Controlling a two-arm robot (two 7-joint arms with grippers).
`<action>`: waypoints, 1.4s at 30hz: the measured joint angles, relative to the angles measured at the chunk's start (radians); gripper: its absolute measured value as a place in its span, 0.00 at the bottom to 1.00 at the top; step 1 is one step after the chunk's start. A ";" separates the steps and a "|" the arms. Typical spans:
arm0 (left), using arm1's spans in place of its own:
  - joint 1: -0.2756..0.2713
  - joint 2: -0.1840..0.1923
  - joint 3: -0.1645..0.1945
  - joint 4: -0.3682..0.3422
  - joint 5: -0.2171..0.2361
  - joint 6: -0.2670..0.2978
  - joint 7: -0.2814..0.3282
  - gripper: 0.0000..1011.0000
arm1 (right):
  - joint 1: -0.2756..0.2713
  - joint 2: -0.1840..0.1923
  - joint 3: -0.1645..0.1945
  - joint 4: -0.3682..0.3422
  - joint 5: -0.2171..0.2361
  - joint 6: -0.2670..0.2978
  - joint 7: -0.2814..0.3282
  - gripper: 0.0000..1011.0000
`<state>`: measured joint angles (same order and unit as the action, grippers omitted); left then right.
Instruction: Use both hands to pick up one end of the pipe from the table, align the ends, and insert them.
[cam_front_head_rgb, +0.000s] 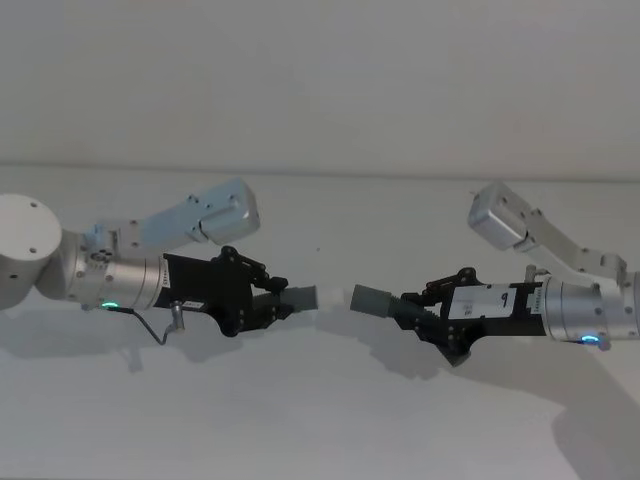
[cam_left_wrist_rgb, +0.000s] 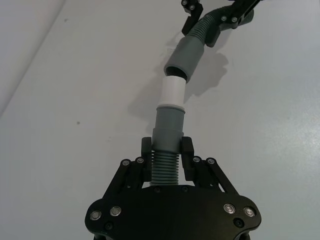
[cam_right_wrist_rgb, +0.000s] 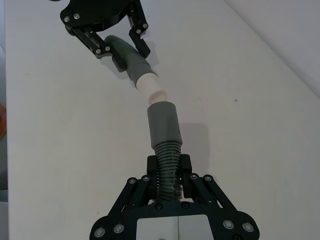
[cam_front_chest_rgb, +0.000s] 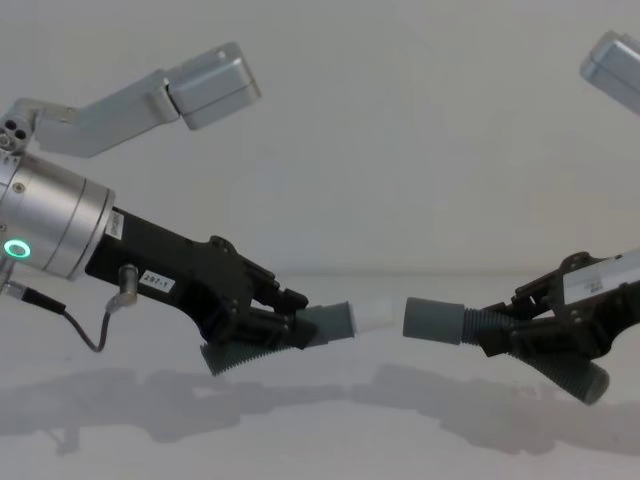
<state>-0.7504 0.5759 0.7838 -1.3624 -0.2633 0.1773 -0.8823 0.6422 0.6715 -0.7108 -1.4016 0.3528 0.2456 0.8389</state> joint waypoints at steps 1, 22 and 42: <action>-0.001 0.001 0.002 -0.001 0.000 0.000 0.000 0.33 | 0.000 0.000 -0.001 0.000 0.000 0.000 0.000 0.26; -0.012 0.004 0.021 -0.011 0.011 0.009 0.001 0.33 | 0.018 0.007 -0.018 0.008 0.004 -0.007 0.012 0.26; -0.024 -0.001 0.031 -0.001 0.021 0.012 -0.003 0.33 | 0.037 0.003 -0.033 0.018 -0.004 -0.003 0.026 0.26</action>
<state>-0.7741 0.5751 0.8149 -1.3633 -0.2425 0.1895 -0.8852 0.6790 0.6747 -0.7439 -1.3840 0.3484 0.2421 0.8649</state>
